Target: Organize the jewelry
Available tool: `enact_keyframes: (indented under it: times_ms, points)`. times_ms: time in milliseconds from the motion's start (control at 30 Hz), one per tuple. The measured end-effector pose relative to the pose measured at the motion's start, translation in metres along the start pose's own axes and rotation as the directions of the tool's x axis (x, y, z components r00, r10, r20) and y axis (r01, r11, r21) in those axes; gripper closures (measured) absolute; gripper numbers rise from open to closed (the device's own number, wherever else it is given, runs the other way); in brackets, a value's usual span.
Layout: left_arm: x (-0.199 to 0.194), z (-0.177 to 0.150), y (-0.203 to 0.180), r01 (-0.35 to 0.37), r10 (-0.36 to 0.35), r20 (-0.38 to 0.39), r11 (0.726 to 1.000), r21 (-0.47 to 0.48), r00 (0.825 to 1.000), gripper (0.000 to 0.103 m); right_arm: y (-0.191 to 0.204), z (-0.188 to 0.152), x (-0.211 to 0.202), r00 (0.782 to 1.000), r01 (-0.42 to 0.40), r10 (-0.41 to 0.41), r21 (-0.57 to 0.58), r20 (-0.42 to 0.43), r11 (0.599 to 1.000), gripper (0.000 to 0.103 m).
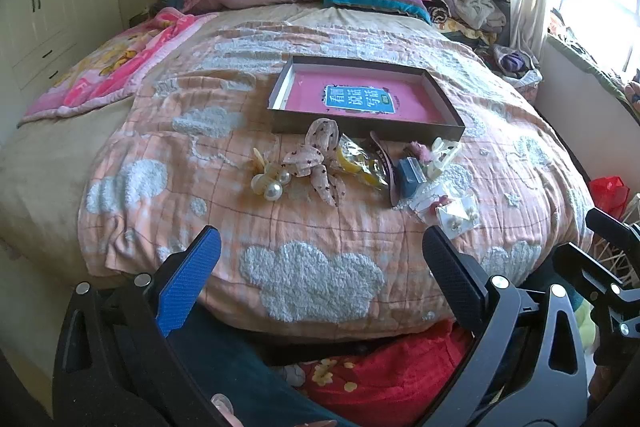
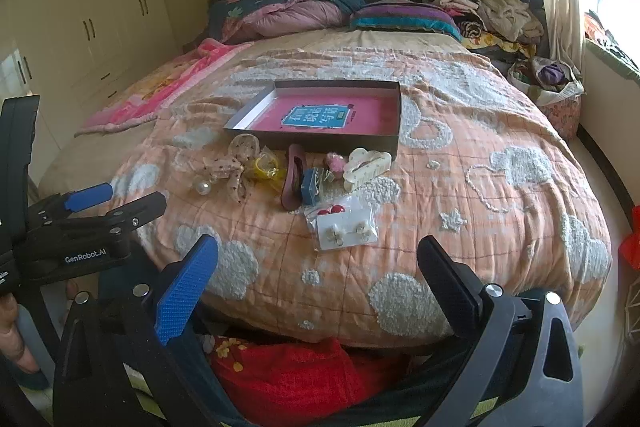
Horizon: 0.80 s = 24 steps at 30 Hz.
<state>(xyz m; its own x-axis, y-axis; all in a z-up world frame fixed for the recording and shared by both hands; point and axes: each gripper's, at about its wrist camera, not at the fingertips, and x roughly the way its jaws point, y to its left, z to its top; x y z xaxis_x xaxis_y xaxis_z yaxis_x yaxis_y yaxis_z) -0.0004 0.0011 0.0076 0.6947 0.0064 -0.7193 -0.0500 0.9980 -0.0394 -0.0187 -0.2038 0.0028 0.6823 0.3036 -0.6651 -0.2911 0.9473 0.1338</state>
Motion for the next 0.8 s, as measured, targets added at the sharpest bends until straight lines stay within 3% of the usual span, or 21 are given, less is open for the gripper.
enact_keyframes:
  times_ms: [800]
  points:
    - [-0.0041,0.0009,0.0002,0.008,-0.008,0.006,1.000,0.000,1.000,0.008,0.0032,-0.0014,-0.0042,1.000,-0.003,0.003,-0.003,0.013,1.000,0.004]
